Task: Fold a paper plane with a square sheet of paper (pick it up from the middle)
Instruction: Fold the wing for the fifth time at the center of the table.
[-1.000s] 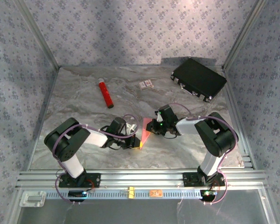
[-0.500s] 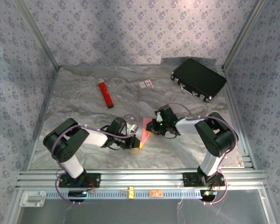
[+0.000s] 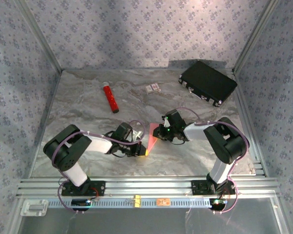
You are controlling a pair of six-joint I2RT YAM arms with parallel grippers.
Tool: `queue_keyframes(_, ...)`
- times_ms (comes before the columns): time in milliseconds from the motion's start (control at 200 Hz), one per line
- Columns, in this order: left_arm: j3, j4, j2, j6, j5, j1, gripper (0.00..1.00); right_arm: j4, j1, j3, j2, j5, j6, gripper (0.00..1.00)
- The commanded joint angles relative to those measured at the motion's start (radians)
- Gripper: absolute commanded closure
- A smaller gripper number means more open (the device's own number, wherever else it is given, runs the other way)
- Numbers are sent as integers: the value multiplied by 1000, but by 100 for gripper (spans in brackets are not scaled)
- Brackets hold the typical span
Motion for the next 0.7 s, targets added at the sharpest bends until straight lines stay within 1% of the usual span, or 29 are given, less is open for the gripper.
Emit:
queue_keyframes(0,-40,-190,-5,25,40,-26,98,-129,6,-33,64,119,-9,86)
queue_keyframes(15,-39,-193,-6,27,39,-27,100,-128,6,-33,63,119,-9,87)
queue_keyframes(150,-51,-174,-50,8,26,-27,100,-129,9,-32,63,119,-9,87)
queue_keyframes(190,-55,-169,-77,-2,13,-27,98,-129,8,-32,62,119,-8,87)
queue_keyframes(335,-50,-186,-185,-28,-41,-23,96,-130,9,-32,58,120,-5,87)
queue_keyframes(460,-38,-182,-252,-55,-64,-8,95,-134,12,-30,53,120,-5,87)
queue_keyframes(565,2,-147,-255,-76,-63,3,94,-139,11,-31,42,123,-6,87)
queue_keyframes(695,91,-100,-189,-98,-56,6,95,-138,13,-29,46,121,-7,87)
